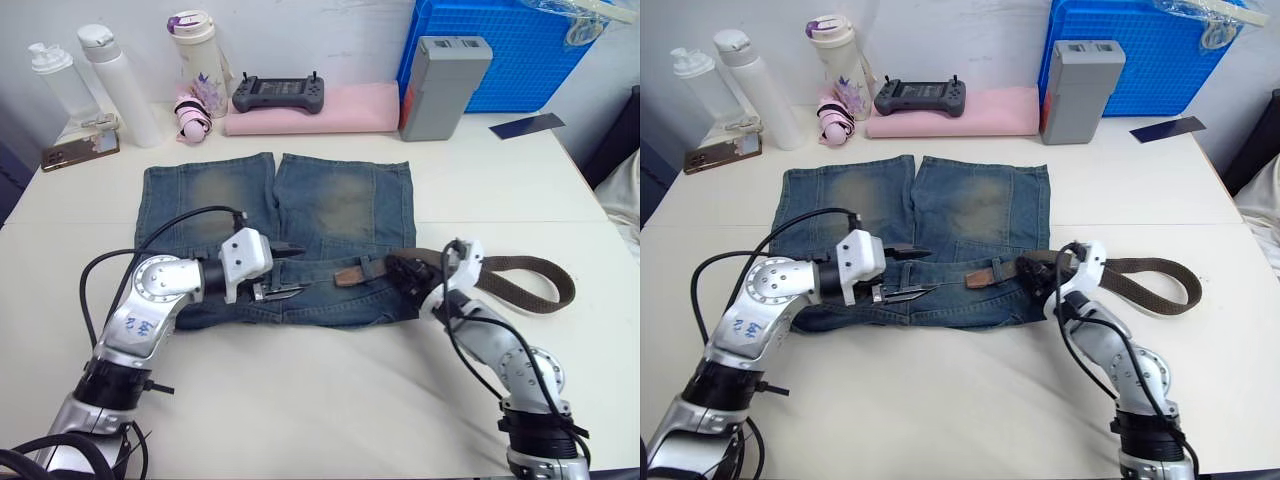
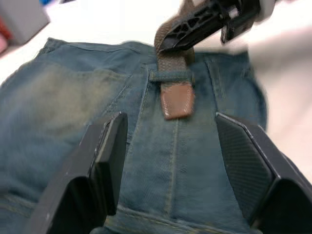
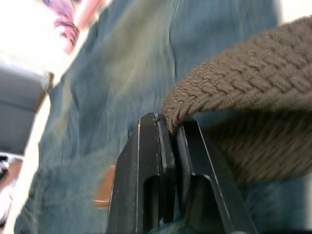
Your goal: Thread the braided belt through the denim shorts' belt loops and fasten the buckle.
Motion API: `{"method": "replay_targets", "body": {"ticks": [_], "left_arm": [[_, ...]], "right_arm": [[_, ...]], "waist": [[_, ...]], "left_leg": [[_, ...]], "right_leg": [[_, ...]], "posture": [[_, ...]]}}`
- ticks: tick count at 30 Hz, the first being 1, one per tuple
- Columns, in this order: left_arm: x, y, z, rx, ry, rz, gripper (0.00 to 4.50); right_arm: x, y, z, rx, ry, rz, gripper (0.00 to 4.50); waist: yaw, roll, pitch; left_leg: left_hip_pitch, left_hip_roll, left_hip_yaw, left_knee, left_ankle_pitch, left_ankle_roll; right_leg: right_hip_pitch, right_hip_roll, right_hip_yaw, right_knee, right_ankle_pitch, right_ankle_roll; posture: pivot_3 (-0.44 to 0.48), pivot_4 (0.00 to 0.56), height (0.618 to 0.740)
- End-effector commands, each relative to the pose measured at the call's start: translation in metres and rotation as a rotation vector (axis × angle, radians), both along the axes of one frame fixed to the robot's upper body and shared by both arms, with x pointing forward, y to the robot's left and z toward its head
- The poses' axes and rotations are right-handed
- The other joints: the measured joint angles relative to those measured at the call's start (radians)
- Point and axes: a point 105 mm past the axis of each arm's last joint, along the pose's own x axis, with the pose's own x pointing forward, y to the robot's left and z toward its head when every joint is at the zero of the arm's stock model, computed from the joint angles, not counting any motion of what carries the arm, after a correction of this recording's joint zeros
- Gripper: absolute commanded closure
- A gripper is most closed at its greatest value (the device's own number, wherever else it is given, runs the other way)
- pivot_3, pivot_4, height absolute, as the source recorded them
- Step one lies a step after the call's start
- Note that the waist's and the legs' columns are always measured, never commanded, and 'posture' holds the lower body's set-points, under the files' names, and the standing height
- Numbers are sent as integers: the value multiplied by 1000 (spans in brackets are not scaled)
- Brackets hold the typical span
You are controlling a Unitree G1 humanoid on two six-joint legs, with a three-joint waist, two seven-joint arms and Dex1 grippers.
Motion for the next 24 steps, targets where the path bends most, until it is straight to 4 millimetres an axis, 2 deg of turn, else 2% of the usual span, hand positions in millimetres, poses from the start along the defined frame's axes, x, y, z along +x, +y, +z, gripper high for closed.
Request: {"method": "replay_targets", "body": {"ticks": [1, 7, 10, 21, 24], "left_arm": [[5, -7, 0, 103, -122, -81, 1338], [13, -33, -11, 240, -260, -245, 1338], [15, -48, -16, 242, -278, -302, 1338], [39, -58, -32, 326, -363, -301, 1338], [40, -65, -28, 274, -368, -297, 2170]], "right_arm": [[-5, 7, -6, -32, 34, 4, 4500], [-9, 8, -25, -79, 114, 5, 4500], [-10, 10, -35, -124, 154, 8, 4500], [-10, 12, -37, -128, 154, -2, 4500], [-10, 12, -35, -127, 149, -2, 4500]], "waist": [[-1, 0, 0], [0, -2, -1], [0, -3, -2], [-2, -7, -5], [-1, -8, -5]], "left_leg": [[0, 0, 0, 0, 0, 0], [0, 0, 0, 0, 0, 0], [0, 0, 0, 0, 0, 0], [1, 0, 0, 1, 0, 0], [1, 0, 0, 1, 0, 0]], "right_leg": [[0, 0, 0, 0, 0, 0], [0, 0, 0, 1, 0, 0], [0, 0, 0, 1, 0, 0], [0, 0, 0, 3, 0, 0], [0, 0, 0, 4, 0, 0]], "posture": [[0, 150, 739], [0, 150, 739], [0, 150, 739], [0, 150, 739], [0, 150, 739]]}}
